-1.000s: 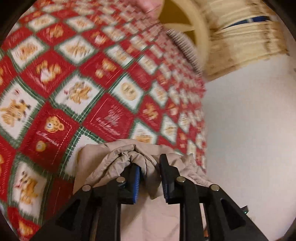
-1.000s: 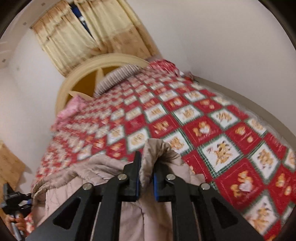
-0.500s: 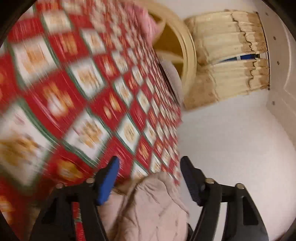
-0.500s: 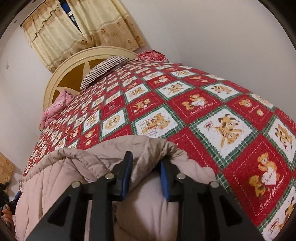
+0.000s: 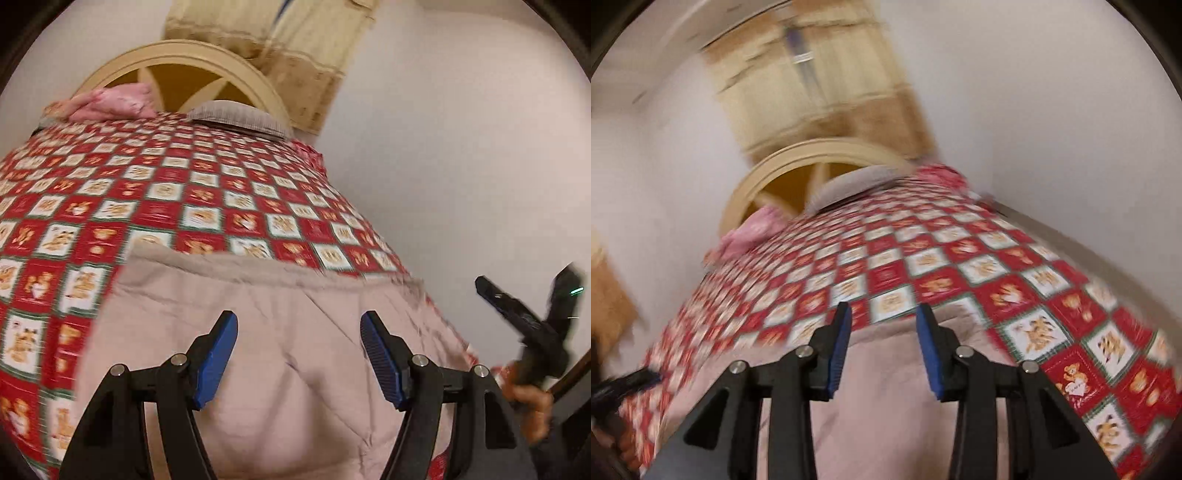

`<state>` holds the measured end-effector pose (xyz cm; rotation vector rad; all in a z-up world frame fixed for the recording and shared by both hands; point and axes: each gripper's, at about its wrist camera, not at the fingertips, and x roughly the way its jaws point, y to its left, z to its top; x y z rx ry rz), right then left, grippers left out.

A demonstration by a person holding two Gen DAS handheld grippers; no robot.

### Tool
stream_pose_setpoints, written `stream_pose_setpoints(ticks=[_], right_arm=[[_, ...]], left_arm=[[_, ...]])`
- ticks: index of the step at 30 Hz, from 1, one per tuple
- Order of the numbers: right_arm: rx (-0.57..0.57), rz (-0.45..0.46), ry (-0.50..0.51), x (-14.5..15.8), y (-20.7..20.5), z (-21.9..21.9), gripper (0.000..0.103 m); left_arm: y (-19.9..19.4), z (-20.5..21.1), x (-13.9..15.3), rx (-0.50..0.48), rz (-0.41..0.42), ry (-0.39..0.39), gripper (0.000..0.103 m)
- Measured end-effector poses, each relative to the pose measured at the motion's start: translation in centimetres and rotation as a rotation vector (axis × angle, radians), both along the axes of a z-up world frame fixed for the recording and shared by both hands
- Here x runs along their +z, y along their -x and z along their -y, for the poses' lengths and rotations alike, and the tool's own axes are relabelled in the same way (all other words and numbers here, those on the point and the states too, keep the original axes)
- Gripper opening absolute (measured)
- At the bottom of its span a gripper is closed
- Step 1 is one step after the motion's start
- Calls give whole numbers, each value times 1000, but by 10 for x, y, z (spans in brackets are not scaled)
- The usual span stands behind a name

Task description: Fold large clothes

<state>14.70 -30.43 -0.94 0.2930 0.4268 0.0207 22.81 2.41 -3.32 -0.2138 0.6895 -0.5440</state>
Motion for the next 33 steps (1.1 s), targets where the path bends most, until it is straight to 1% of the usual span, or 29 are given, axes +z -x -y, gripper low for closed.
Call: stream_pose_setpoints(ticks=[1, 2, 4, 6, 7, 9, 12, 14, 16, 18, 21, 23, 25, 27, 28, 29, 30, 31, 33], right_arm=[[48, -18, 34, 0, 6, -16, 41], [90, -45, 74, -4, 12, -33, 37], [133, -93, 145, -20, 15, -64, 37], [164, -142, 176, -42, 2, -85, 35], [157, -167, 171, -52, -5, -86, 34], [120, -211, 155, -75, -25, -86, 33], [113, -230, 128, -107, -41, -79, 33], [111, -223, 126, -119, -41, -76, 33], [101, -224, 158, -125, -41, -80, 33], [103, -243, 172, -127, -45, -83, 34], [127, -258, 96, -130, -49, -72, 34], [137, -262, 58, -131, -49, -66, 34], [128, -270, 85, -129, -48, -71, 34], [105, -316, 146, -121, -48, -79, 33], [91, -308, 149, -110, -43, -83, 29], [99, -273, 122, -102, -37, -84, 25], [116, -220, 90, -90, -27, -89, 25], [123, -200, 94, -84, -25, -94, 25], [149, -196, 93, -79, -24, -107, 25]], left_arm=[[2, 11, -7, 3, 5, -24, 69], [4, 20, -14, 8, 9, -47, 69], [4, 35, -25, 28, 12, -77, 69], [-1, 43, -38, 54, -11, -119, 70], [-2, 45, -45, 68, -16, -145, 70], [-4, 43, -57, 88, -5, -167, 70], [-6, 39, -75, 86, 33, -150, 72], [-5, 42, -82, 87, 71, -163, 74], [-7, 49, -86, 97, 84, -208, 77], [-10, 53, -88, 98, 75, -222, 78], [-22, 51, -93, 90, 26, -205, 79], [-22, 50, -94, 89, 24, -204, 79], [-21, 50, -94, 88, 20, -196, 79], [-21, 48, -94, 88, 16, -176, 79], [-21, 46, -95, 87, 16, -163, 79], [-20, 45, -95, 86, 16, -155, 79], [-20, 44, -94, 85, 17, -144, 79], [-20, 43, -94, 85, 18, -137, 79], [-18, 42, -94, 85, 23, -125, 79]])
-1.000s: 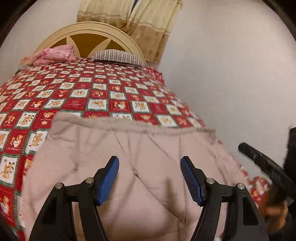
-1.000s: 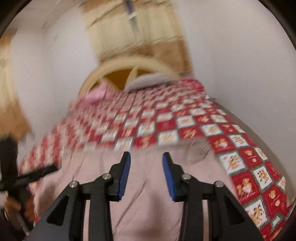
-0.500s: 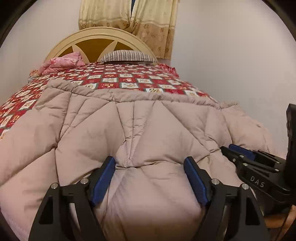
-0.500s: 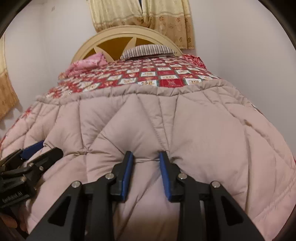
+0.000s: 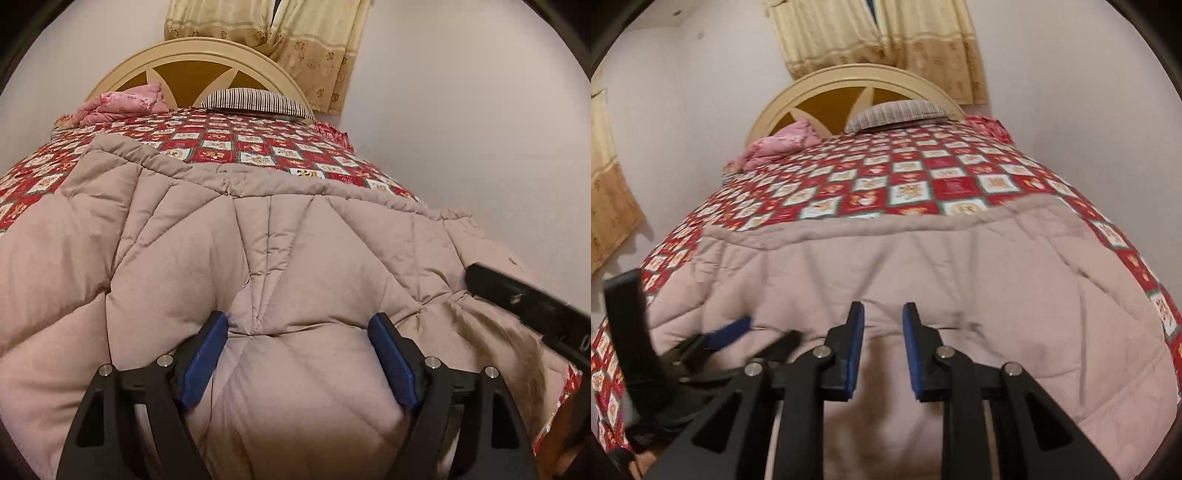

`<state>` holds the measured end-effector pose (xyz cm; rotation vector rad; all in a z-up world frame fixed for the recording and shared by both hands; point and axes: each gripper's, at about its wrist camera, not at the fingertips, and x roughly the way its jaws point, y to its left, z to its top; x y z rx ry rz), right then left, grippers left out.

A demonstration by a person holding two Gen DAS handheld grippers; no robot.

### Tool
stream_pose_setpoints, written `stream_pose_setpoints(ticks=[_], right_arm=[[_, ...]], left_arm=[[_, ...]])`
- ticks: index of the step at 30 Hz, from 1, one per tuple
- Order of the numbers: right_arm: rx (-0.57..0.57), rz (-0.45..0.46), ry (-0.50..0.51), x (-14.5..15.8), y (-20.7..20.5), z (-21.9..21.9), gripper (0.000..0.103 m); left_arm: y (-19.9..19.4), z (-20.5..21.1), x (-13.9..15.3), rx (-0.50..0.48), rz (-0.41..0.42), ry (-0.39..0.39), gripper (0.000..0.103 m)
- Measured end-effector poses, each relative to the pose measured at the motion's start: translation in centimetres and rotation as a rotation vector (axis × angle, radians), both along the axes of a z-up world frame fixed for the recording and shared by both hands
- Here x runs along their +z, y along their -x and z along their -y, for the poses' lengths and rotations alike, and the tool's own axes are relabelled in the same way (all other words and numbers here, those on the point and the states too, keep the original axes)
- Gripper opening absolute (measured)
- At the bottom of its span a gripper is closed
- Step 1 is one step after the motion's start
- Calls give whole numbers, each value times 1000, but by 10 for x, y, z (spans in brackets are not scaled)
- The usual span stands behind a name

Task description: Fold large clothes

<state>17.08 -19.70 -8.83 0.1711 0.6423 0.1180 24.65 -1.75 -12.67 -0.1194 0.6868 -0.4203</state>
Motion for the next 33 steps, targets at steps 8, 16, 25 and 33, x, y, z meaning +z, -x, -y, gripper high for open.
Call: stream_pose_setpoints(ticks=[8, 16, 25, 33], right_arm=[[21, -67, -115, -57, -25, 4, 14], [15, -70, -77, -55, -24, 0, 14], [17, -52, -84, -55, -19, -2, 16], [16, -49, -79, -54, -19, -1, 17]], left_arm=[[31, 0, 14, -1, 12, -115, 79], [70, -32, 44, 125, -6, -170, 80], [127, -164, 30, 450, -29, 270, 79], [119, -149, -12, 476, -153, 419, 85]])
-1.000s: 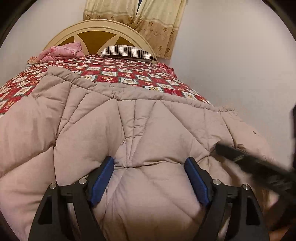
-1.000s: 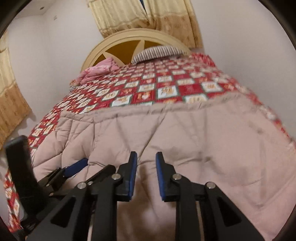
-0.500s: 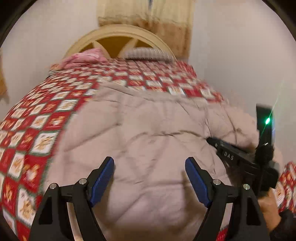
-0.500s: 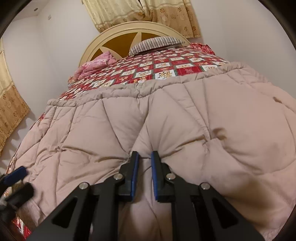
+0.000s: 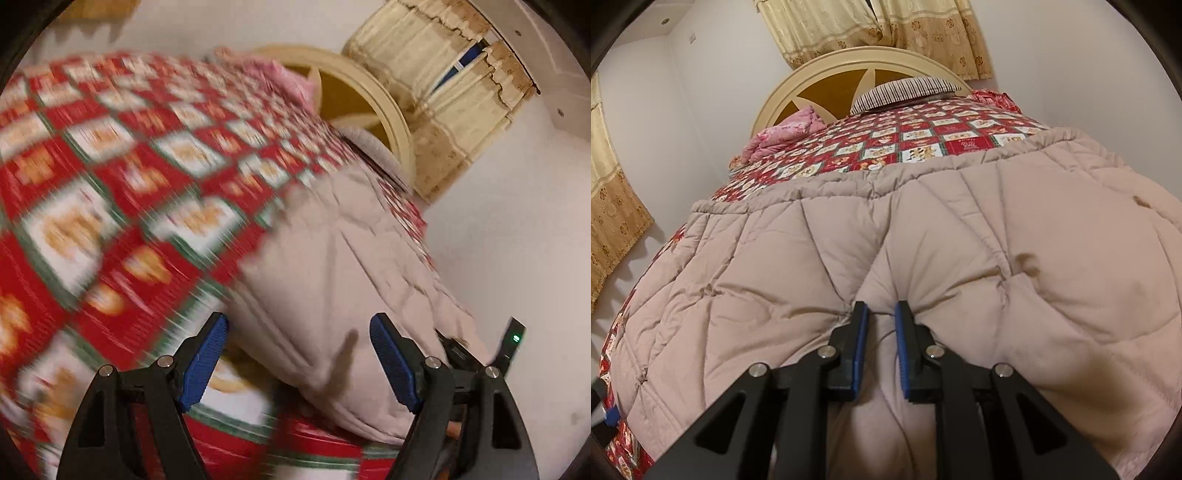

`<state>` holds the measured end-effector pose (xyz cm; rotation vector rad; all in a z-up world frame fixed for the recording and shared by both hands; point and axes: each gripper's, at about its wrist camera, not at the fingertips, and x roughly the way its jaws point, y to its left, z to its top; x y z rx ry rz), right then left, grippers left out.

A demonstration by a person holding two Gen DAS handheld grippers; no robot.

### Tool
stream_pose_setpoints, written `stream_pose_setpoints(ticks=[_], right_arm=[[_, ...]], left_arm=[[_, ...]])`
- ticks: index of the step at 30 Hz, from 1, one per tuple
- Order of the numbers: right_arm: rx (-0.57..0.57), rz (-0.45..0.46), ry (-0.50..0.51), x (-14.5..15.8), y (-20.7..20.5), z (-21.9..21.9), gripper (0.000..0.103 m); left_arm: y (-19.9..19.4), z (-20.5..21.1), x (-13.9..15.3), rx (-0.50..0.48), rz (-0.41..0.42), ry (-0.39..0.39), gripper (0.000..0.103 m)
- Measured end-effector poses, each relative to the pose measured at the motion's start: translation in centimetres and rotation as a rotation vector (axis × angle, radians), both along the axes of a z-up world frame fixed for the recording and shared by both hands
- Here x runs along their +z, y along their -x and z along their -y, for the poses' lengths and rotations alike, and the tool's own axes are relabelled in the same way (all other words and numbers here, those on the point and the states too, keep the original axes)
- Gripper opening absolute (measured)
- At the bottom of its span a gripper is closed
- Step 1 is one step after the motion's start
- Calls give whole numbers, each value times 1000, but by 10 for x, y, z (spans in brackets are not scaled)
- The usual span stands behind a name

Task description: Fold large clothes

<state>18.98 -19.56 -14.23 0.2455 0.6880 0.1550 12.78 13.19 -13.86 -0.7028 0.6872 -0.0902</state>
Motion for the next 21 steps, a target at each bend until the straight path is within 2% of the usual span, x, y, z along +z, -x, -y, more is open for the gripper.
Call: stream_pose_setpoints(ticks=[1, 2, 4, 6, 8, 11, 12, 14, 17, 19, 21], right_arm=[[-1, 0, 1, 0, 0, 0, 17], [-1, 1, 3, 0, 0, 0, 17], [-2, 1, 10, 1, 1, -2, 17], [-4, 1, 17, 1, 1, -3, 17], [-9, -9, 27, 2, 0, -5, 17], [-33, -67, 82, 14, 0, -14, 19], [-37, -48, 57, 25, 6, -15, 24], [-30, 24, 20, 42, 17, -19, 24], [-9, 80, 38, 59, 19, -34, 24], [7, 72, 54, 54, 8, -41, 24], [18, -1, 83, 29, -13, -46, 25]], left_arm=[[-7, 2, -3, 5, -9, 3, 92], [-14, 3, -7, 20, -14, 10, 94], [-29, -1, -18, 78, -23, 79, 94], [-32, -5, -19, 131, 1, 118, 94], [-40, -5, -17, 123, 11, 128, 94], [-43, -2, -17, 94, 25, 104, 94], [-39, -2, -17, 90, 41, 95, 94], [-27, -3, -18, 92, 60, 79, 94], [-13, -7, -19, 108, 100, 83, 94], [-15, -7, -21, 120, 114, 83, 95], [-23, -4, -22, 102, 94, 60, 95]])
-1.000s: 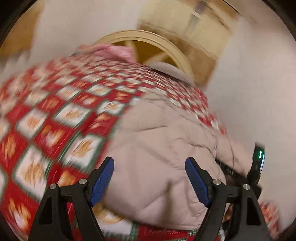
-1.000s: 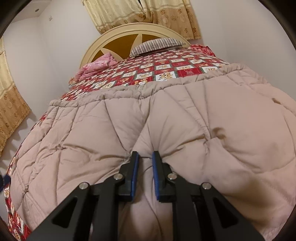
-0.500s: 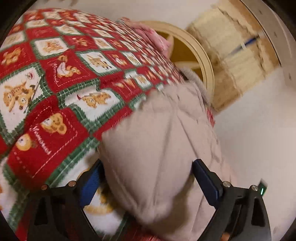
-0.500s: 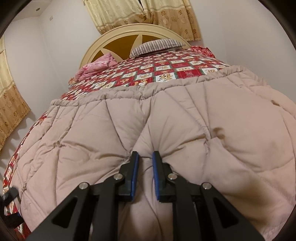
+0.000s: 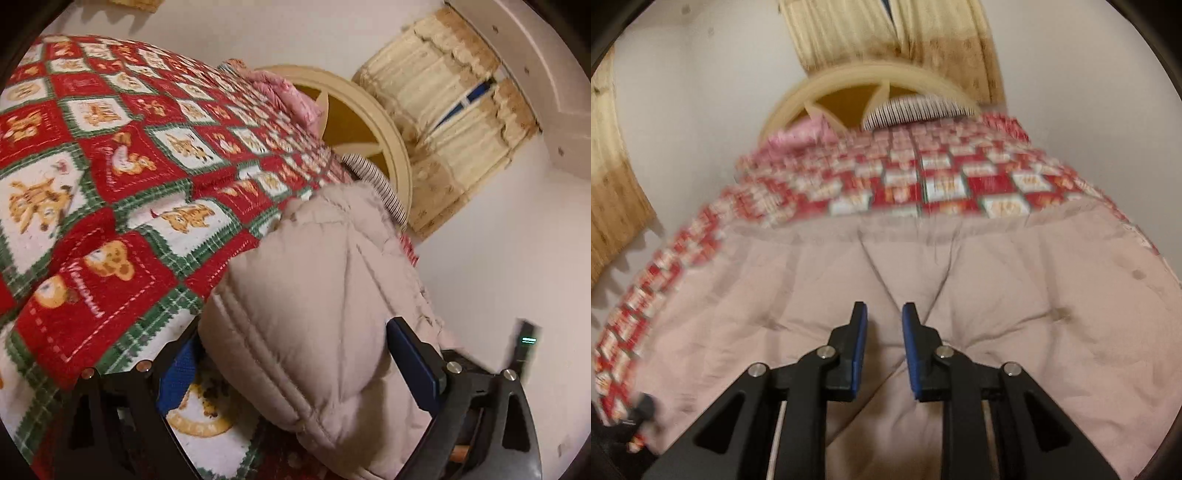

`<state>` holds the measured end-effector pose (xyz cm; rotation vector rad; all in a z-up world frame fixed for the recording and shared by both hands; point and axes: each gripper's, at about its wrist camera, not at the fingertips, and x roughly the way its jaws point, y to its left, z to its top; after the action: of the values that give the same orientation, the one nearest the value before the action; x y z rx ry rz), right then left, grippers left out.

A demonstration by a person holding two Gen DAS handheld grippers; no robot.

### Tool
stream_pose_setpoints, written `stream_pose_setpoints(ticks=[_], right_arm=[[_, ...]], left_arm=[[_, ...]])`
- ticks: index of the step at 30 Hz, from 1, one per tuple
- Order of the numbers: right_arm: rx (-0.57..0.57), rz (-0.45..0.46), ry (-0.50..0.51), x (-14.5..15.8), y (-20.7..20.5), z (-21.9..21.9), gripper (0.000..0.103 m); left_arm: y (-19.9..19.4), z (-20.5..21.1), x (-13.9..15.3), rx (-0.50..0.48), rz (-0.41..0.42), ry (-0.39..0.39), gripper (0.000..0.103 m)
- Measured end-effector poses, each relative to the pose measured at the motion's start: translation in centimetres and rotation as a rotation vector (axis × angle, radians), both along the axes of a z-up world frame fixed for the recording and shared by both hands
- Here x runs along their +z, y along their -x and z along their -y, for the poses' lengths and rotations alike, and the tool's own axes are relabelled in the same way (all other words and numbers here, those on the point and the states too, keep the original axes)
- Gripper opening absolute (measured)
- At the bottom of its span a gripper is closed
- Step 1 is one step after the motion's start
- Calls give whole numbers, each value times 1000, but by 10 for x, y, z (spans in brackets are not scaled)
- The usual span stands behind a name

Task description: Fold large clothes

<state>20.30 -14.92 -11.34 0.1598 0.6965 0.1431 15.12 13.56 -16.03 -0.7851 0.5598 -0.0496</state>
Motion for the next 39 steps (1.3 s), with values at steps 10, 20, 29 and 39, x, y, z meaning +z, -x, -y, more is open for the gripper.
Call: stream_pose_setpoints(ticks=[10, 20, 29, 39], right_arm=[[38, -104, -183, -35, -23, 22, 19], [28, -201, -290, -41, -26, 25, 19], [174, -311, -538, -38, 1, -50, 20], [516, -455, -668, -31, 15, -130, 17]], left_arm=[[-43, 23, 5, -114, 83, 88, 94], [-42, 26, 48, -372, 232, 133, 29], [8, -4, 128, -457, 353, -89, 29], [52, 21, 167, -542, 420, -453, 29]])
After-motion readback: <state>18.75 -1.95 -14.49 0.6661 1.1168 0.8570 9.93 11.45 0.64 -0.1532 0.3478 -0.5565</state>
